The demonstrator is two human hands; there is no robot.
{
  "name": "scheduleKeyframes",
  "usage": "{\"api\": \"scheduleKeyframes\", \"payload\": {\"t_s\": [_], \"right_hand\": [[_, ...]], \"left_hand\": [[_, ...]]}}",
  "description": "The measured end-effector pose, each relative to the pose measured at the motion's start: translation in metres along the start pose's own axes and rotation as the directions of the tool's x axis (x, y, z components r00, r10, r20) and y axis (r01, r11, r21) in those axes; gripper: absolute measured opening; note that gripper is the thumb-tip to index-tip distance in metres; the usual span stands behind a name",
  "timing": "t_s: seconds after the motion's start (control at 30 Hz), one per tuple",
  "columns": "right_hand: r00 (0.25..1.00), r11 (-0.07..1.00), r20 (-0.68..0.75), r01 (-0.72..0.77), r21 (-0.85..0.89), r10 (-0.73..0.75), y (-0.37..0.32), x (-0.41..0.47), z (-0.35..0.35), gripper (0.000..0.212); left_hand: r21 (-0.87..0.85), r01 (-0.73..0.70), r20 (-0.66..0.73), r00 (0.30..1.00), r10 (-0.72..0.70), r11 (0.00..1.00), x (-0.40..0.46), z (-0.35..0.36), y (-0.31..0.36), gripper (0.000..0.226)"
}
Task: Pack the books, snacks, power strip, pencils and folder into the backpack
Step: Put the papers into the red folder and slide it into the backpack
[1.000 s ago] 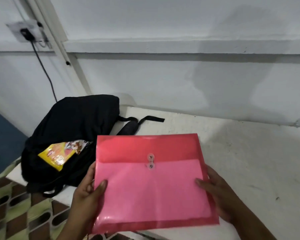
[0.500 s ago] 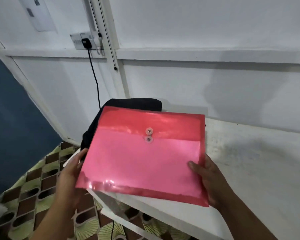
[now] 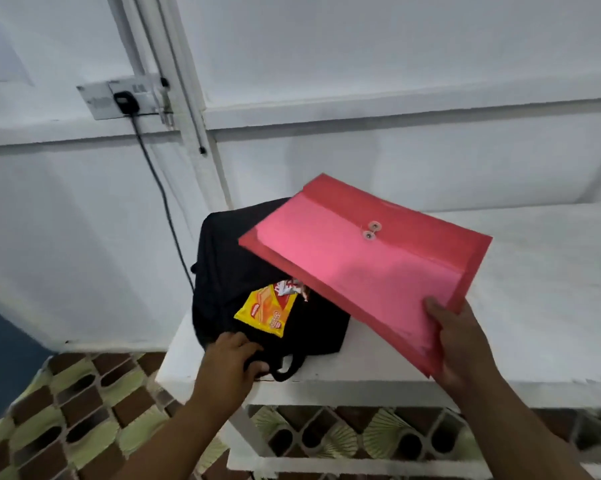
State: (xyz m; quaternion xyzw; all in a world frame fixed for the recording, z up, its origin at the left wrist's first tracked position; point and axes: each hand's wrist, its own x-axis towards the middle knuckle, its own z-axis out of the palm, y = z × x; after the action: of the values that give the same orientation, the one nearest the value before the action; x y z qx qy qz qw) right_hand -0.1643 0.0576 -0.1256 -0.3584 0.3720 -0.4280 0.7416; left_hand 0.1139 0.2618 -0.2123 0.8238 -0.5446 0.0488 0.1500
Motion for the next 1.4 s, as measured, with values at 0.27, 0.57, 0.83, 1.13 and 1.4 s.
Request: {"api": "scheduleKeyframes", "payload": {"t_s": [0.27, 0.57, 0.83, 1.13, 1.4], "right_hand": [[0.970, 0.997, -0.230, 0.066, -0.045, -0.075, -0.028, -0.032, -0.034, 0.031], [0.937, 0.993, -0.329, 0.107, -0.043, -0.116, -0.072, 0.007, -0.087, 0.027], [0.952, 0.993, -0.291, 0.077, -0.093, -0.101, -0.117, 0.101, -0.142, 0.036], [0.985, 0.993, -0.170, -0.008, -0.118, -0.012, -0.140, 0.185, -0.183, 0.038], [0.987, 0.990, -0.160, -0.037, -0.137, 0.015, -0.140, 0.206, -0.186, 0.041]], "left_hand": [[-0.270, -0.096, 0.040, 0.993, 0.111, 0.958, 0.058, 0.023, 0.105, 0.034], [-0.503, -0.052, 0.063, 0.993, 0.096, 0.863, 0.124, 0.048, 0.194, 0.049], [-0.549, 0.110, 0.135, 0.990, -0.042, 0.829, 0.199, 0.078, 0.258, 0.026], [-0.451, 0.178, 0.243, 0.967, -0.071, 0.875, 0.229, 0.041, 0.260, 0.031], [0.255, 0.013, 0.225, 0.972, -0.072, 0.967, 0.242, 0.059, 0.247, 0.051]]}}
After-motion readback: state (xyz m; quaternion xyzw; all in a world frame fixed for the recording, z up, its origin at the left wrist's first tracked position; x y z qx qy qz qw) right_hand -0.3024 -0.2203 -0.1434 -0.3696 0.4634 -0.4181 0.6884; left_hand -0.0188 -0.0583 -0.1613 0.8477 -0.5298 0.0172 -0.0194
